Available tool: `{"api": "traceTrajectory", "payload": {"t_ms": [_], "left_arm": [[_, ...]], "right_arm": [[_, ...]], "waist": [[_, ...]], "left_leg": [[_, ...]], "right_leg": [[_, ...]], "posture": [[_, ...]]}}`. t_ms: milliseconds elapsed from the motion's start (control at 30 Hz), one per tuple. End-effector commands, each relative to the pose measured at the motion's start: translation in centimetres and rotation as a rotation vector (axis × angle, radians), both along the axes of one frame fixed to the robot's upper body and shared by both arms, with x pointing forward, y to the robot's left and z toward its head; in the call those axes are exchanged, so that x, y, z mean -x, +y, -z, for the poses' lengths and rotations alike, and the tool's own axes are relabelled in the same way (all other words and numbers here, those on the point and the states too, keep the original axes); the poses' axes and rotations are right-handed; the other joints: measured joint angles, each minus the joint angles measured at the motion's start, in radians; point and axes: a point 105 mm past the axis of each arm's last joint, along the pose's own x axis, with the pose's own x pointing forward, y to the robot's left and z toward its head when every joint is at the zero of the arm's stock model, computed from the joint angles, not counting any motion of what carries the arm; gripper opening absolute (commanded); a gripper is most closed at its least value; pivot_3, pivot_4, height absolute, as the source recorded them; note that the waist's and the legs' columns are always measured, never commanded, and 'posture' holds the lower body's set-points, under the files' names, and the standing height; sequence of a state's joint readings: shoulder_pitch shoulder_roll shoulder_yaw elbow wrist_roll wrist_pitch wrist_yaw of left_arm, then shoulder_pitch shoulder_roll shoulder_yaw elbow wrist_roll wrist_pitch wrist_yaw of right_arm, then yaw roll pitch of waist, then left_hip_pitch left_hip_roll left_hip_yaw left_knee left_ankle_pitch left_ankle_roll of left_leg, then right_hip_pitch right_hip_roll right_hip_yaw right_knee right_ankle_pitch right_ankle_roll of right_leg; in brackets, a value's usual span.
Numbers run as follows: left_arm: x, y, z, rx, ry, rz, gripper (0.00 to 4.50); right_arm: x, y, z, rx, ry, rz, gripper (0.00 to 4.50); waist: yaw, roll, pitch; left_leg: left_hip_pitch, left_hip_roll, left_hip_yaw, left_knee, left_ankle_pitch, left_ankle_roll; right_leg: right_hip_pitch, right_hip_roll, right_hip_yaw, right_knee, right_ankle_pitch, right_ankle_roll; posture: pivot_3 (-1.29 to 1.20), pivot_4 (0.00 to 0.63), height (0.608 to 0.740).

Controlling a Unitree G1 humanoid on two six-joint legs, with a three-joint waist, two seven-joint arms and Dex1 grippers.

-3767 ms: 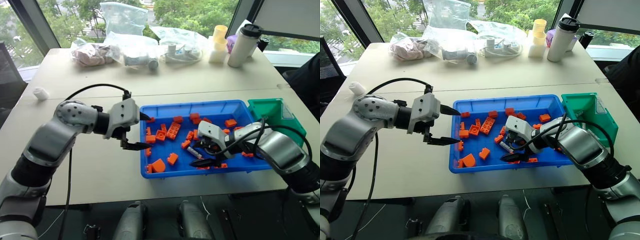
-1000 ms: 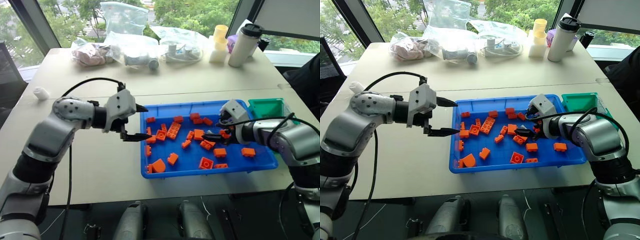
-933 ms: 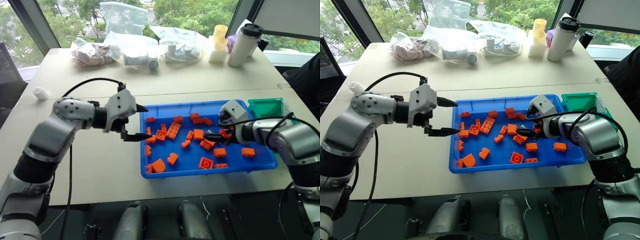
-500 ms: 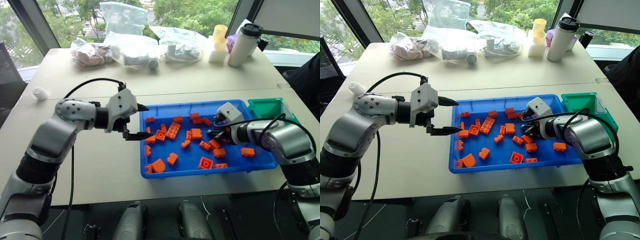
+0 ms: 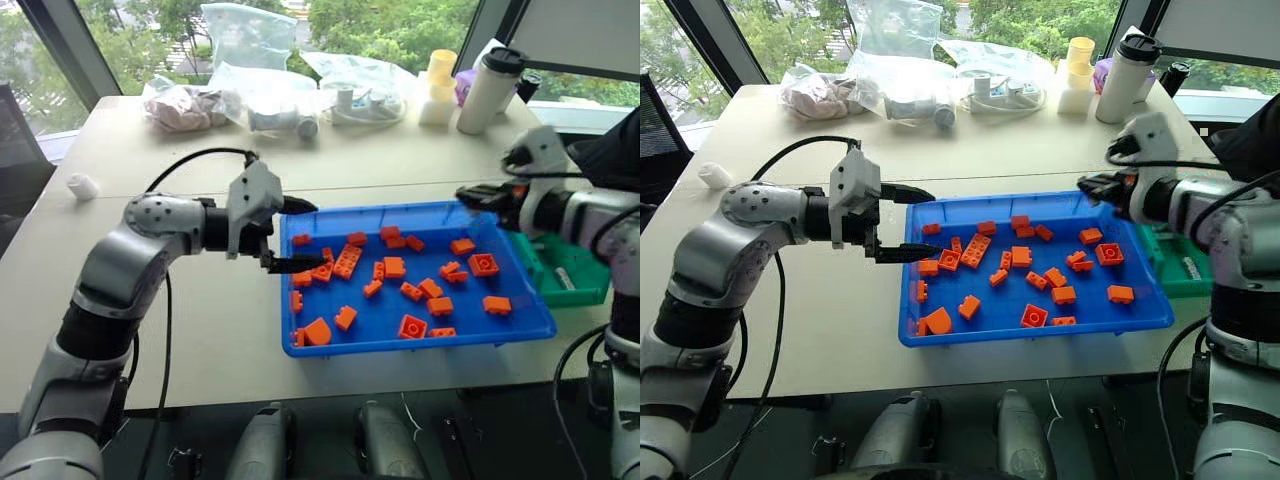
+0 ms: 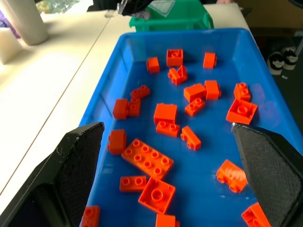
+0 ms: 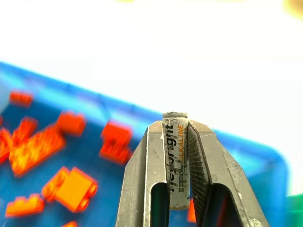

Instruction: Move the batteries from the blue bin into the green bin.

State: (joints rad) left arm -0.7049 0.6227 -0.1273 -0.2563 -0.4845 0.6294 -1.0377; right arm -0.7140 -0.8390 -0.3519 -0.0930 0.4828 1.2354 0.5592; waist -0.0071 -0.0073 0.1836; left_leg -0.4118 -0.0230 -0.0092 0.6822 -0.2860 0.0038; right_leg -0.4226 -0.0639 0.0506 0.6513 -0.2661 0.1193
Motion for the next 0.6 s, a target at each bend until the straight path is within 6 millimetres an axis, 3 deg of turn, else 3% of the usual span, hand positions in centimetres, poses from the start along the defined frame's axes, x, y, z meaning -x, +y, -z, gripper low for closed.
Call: {"api": "traceTrajectory", "payload": {"t_ms": [33, 200, 333, 467, 600], "left_arm": [[0.1, -0.8, -1.9, 0.097, -0.015, 0.031, 4.50], [0.1, -1.9, -1.6, 0.117, 0.003, 0.063, 4.50], [-0.2, -2.1, -1.4, 0.125, 0.012, 0.057, 4.50], [-0.5, -1.9, -1.4, 0.144, 0.026, 0.044, 4.50], [-0.6, -1.8, -1.4, 0.148, 0.030, 0.039, 4.50]], "right_arm": [[1.0, -4.3, -0.8, 0.030, -0.033, 0.160, 0.02], [2.1, -8.1, 1.4, 0.103, 0.044, 0.286, 0.02], [2.2, -9.0, 2.6, 0.145, 0.085, 0.315, 0.02], [2.0, -9.4, 2.9, 0.137, 0.089, 0.337, 1.81], [1.8, -9.3, 2.9, 0.140, 0.080, 0.342, 3.89]], "waist": [[0.003, 0.000, 0.000], [-0.007, 0.001, 0.000], [-0.013, 0.001, -0.001], [-0.008, 0.001, -0.001], [-0.003, 0.001, 0.000]], "left_leg": [[0.000, 0.000, 0.000, 0.000, 0.000, 0.000], [0.000, 0.000, 0.001, 0.000, 0.000, 0.000], [0.001, 0.000, 0.002, 0.000, 0.000, 0.000], [0.001, 0.000, 0.002, 0.000, 0.000, 0.000], [0.001, 0.000, 0.002, 0.000, 0.000, 0.000]], "right_leg": [[0.000, 0.000, 0.000, 0.000, 0.000, 0.000], [0.000, 0.000, 0.001, 0.000, 0.000, 0.000], [0.000, 0.001, 0.002, 0.001, 0.000, 0.000], [-0.001, 0.001, 0.002, 0.002, 0.000, 0.000], [0.000, 0.001, 0.002, 0.002, 0.000, 0.000]], "posture": [[0.00, 0.150, 0.740], [0.00, 0.150, 0.740], [0.00, 0.150, 0.740], [0.00, 0.150, 0.740], [0.00, 0.150, 0.740]]}}
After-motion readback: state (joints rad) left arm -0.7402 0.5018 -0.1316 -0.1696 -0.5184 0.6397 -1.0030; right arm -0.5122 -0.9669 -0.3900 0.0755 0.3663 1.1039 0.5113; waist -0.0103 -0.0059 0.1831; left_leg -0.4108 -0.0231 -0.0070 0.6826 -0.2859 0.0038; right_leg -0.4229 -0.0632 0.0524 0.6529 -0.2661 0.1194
